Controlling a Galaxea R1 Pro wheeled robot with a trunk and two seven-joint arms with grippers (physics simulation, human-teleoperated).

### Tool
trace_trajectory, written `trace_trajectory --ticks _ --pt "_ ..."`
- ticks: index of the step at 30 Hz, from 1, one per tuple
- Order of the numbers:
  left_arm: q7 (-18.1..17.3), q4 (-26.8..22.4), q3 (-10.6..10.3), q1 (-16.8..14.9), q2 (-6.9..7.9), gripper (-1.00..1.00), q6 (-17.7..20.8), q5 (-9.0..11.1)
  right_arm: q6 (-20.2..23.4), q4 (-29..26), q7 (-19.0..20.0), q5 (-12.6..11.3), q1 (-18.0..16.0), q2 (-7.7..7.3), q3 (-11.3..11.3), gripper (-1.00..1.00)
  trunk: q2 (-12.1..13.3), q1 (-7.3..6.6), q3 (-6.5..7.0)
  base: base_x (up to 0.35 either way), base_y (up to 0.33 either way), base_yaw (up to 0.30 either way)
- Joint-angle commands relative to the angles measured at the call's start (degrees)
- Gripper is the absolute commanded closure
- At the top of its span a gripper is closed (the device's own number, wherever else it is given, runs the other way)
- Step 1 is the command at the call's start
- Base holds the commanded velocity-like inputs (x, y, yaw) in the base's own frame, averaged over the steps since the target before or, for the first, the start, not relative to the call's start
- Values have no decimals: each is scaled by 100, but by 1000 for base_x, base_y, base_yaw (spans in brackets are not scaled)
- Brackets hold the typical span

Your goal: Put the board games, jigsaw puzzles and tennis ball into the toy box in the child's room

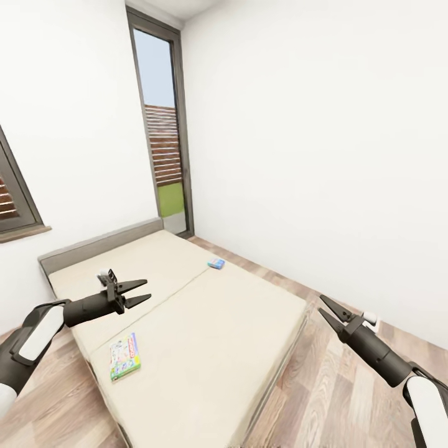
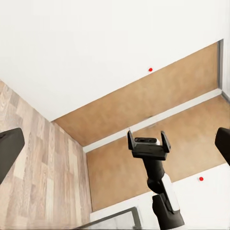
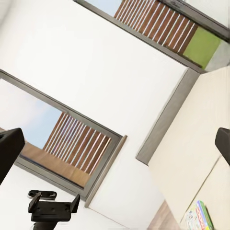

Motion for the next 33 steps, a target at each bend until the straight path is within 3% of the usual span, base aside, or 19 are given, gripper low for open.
trace_trajectory --ticks 1,33 --pt "-15 3 -12 -4 8 -100 21 16 34 -1 11 -3 -8 2 -7 -100 -14 3 -14 -88 222 -278" --pt "-15 3 -12 -7 37 -100 21 16 42 -1 11 -19 -8 2 -105 -100 -14 3 -14 -53 121 -259"
